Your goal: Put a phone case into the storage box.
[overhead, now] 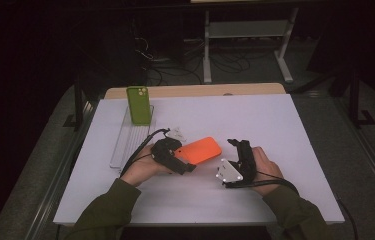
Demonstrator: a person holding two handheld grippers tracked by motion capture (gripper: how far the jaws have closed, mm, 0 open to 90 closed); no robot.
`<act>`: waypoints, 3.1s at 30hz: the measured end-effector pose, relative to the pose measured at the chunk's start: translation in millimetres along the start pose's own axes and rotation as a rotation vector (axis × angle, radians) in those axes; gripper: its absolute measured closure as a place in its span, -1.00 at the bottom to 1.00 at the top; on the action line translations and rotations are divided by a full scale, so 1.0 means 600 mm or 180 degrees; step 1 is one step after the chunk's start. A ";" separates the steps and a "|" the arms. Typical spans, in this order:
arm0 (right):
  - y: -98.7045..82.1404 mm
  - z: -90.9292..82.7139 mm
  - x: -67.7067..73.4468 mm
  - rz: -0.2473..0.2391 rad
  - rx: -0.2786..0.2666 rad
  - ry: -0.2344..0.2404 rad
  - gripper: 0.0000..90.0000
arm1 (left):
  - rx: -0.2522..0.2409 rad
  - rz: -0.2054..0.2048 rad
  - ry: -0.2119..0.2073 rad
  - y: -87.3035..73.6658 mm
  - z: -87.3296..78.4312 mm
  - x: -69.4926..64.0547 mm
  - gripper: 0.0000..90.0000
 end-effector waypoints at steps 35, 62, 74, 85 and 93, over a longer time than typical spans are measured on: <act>0.051 0.009 0.035 -0.0789 -0.0266 -0.0519 -0.53 | -0.0030 0.0003 -0.0088 0.009 0.004 -0.017 -0.65; 0.063 0.011 0.057 -0.1200 -0.0226 -0.0653 0.78 | -0.0033 -0.0061 -0.0168 0.010 0.006 -0.017 -0.66; 0.062 0.007 0.050 -0.1122 -0.0169 -0.0667 0.84 | -0.0177 -0.0026 -0.0180 0.011 0.002 -0.018 -0.76; 0.055 0.012 0.045 -0.0981 -0.0099 -0.0632 0.84 | -0.0365 -0.0031 -0.0247 0.016 -0.020 -0.016 -1.00; 0.044 0.017 0.030 -0.0508 0.0012 -0.0470 0.84 | -0.0453 -0.0050 -0.0168 0.014 -0.039 -0.001 -1.00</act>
Point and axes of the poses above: each handheld gripper's, and its own axes: z roughly forward along the jaws, y roughly out of its top, x roughly to its left, the point moved 4 cm from there along z, roughly forward along the jaws, and after that the axes turned 2 degrees about -x, right-handed, at the moved point
